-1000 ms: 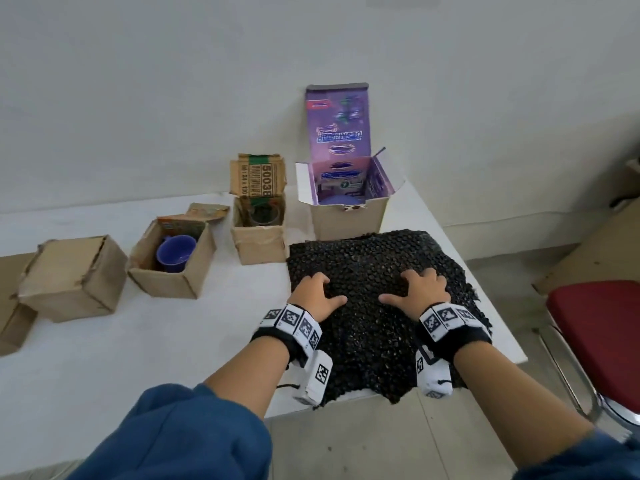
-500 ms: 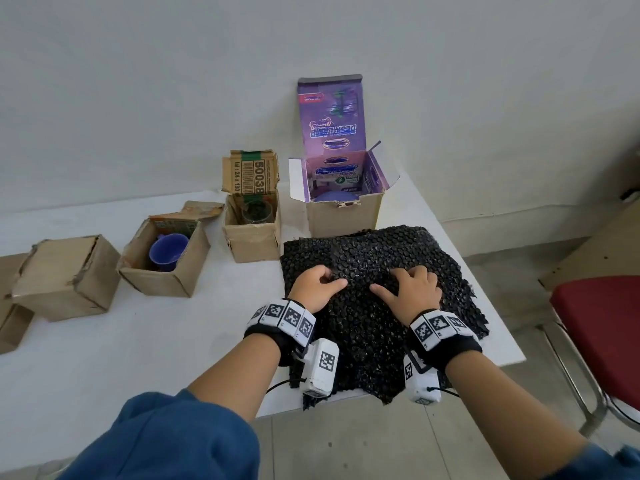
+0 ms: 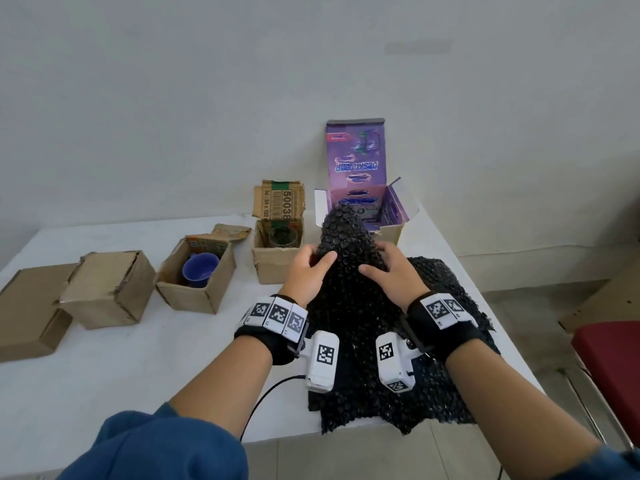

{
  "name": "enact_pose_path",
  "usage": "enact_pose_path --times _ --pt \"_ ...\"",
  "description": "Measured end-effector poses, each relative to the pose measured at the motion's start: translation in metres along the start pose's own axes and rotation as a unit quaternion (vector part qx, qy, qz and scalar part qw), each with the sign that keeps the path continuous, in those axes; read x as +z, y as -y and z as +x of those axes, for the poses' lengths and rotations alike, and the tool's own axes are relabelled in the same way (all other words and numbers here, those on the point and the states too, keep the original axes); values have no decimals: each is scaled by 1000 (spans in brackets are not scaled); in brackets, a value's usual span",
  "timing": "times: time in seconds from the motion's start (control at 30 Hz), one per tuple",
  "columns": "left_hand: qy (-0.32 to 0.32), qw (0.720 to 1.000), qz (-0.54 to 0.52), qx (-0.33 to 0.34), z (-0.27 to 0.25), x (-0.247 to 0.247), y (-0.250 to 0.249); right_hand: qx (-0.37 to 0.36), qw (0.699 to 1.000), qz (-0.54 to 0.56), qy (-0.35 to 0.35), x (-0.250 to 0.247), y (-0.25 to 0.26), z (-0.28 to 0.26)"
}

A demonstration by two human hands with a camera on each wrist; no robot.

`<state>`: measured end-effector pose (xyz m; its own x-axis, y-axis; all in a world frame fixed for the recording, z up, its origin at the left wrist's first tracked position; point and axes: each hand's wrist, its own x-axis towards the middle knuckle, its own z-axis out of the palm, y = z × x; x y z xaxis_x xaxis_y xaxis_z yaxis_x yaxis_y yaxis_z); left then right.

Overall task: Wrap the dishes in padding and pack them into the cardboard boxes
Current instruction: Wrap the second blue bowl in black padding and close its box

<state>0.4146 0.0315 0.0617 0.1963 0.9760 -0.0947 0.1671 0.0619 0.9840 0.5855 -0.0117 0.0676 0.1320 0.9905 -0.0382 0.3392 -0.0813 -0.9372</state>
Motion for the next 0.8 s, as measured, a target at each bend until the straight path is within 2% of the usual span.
enact_pose_path --times 0.03,0.13,0.2,0.3,0.47,0.57,0.67,0.8 --pt "-21 1000 5 -5 -1 -8 -1 -23 1000 -7 1 7 4 5" --pt "-19 996 -82 -41 -3 -33 -1 -64 998 5 15 32 25 11" --pt "-20 995 -92 -30 -5 -53 -1 -92 995 16 30 50 39 14" --pt "-56 998 -32 14 0 -86 0 -132 991 2 36 80 52 21" --pt "-85 993 -76 16 20 -143 7 -180 978 -110 12 133 69 41" --pt "-103 991 -77 46 33 -178 7 -168 978 -83 93 160 74 53" --pt "-97 992 -7 75 45 -212 8 -170 974 -25 146 186 84 65" --pt "-53 972 162 162 61 -253 14 -165 978 -15 128 218 100 86"
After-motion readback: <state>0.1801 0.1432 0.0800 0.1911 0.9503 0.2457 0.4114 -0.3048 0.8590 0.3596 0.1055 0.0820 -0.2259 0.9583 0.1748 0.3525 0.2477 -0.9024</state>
